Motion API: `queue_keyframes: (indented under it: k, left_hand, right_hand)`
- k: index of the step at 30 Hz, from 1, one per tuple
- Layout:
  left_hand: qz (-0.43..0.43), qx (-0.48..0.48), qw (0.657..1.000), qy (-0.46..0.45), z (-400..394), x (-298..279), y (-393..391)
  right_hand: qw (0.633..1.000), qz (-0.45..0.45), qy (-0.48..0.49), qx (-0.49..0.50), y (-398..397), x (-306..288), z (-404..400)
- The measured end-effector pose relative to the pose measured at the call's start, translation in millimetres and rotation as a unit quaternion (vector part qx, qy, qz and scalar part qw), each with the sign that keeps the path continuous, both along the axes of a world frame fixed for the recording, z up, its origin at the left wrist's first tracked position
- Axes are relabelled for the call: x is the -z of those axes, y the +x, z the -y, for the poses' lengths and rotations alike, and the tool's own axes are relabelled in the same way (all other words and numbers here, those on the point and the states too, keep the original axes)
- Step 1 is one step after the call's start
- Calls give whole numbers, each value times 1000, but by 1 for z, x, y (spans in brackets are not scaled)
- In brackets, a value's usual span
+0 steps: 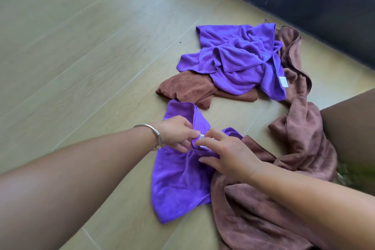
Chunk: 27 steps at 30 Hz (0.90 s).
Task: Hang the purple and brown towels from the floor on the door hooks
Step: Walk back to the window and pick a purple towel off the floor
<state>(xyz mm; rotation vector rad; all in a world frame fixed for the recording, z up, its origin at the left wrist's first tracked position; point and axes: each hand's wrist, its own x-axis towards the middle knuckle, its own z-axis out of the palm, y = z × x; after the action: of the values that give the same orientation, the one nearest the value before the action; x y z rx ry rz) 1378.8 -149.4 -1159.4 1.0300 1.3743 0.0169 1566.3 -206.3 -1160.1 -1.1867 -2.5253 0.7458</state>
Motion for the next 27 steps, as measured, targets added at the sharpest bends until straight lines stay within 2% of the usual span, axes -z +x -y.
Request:
queue_keyframes:
  k: [2,5,8,11,13,15,19,23,27]
  left_hand:
    - [-34,-35,998,40,-1,1,5]
    - [-108,-70,985,119,-6,3,-4]
    - [-141,-72,977,145,-10,2,-21]
    - [-239,37,950,199,-8,-2,-31]
    - [-265,100,916,284,-4,-7,-30]
    - [-230,141,890,367,2,-11,-23]
    - [-138,168,869,444,12,-16,-5]
    - [-138,206,822,513,9,-17,4]
    - [-152,217,843,469,2,-12,6]
  right_hand:
    - [1000,14,-8,-3,6,3,-2]
    - [997,67,31,23,20,8,-5]
    - [988,134,43,66,31,9,-14]
    - [982,166,42,85,31,8,-27]
    - [983,164,33,79,27,8,-33]
    - [986,146,27,70,22,8,-37]
    - [995,78,34,52,13,10,-32]
    - [997,7,-15,77,9,11,-31]
    - [979,-94,-95,151,3,8,-31]
